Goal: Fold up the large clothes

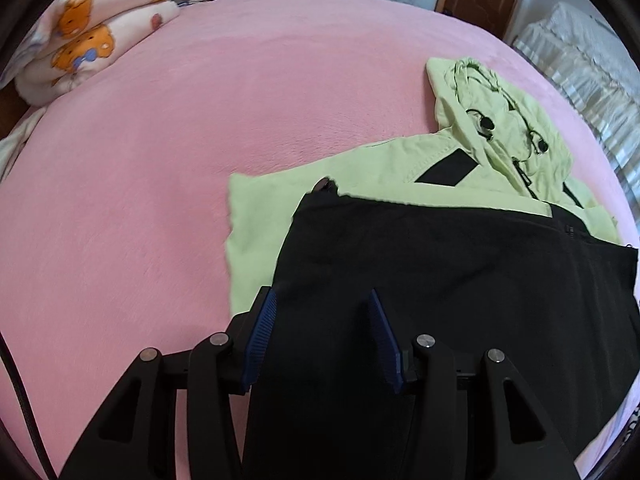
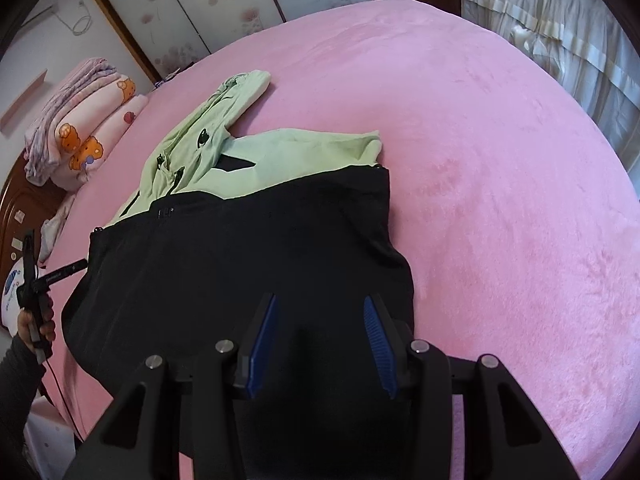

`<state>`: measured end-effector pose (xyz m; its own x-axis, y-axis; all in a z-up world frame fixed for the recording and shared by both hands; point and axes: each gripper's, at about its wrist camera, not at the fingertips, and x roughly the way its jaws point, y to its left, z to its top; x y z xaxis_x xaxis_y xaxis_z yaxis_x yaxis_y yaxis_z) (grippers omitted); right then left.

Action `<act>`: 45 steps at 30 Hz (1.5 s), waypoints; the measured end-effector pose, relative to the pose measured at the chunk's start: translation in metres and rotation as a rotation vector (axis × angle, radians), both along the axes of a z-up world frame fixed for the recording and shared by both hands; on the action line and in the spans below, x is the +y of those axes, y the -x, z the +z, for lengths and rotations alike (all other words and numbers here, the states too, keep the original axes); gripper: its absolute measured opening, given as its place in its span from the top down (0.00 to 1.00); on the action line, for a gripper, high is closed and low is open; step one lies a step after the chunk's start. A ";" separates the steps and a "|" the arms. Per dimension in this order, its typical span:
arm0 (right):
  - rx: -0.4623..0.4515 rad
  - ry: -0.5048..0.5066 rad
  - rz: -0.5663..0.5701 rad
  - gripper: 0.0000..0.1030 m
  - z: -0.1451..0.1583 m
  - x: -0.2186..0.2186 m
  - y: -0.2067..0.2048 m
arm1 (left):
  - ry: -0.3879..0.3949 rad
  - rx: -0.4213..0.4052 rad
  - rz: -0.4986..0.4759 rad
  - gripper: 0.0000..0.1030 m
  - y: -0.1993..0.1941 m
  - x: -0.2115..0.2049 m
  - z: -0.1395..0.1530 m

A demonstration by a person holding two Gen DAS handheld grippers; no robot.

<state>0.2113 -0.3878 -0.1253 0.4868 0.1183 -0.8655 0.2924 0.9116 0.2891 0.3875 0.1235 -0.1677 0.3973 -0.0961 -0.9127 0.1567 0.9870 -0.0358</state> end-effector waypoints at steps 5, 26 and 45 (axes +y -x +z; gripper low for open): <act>-0.025 0.031 0.010 0.57 0.000 -0.004 -0.003 | -0.009 0.024 -0.009 0.54 -0.024 -0.003 -0.020; 0.001 0.116 -0.026 0.88 -0.030 -0.022 -0.051 | 0.096 -0.126 0.076 0.92 -0.016 -0.007 -0.018; -0.342 0.385 -0.044 0.92 0.086 0.027 -0.060 | 0.040 -0.510 0.215 0.94 0.028 -0.009 0.111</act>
<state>0.2711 -0.3611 -0.0393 0.7466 -0.2047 -0.6330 0.2808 0.9595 0.0209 0.3597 0.1146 -0.0566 0.8021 0.0058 -0.5971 -0.0414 0.9981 -0.0460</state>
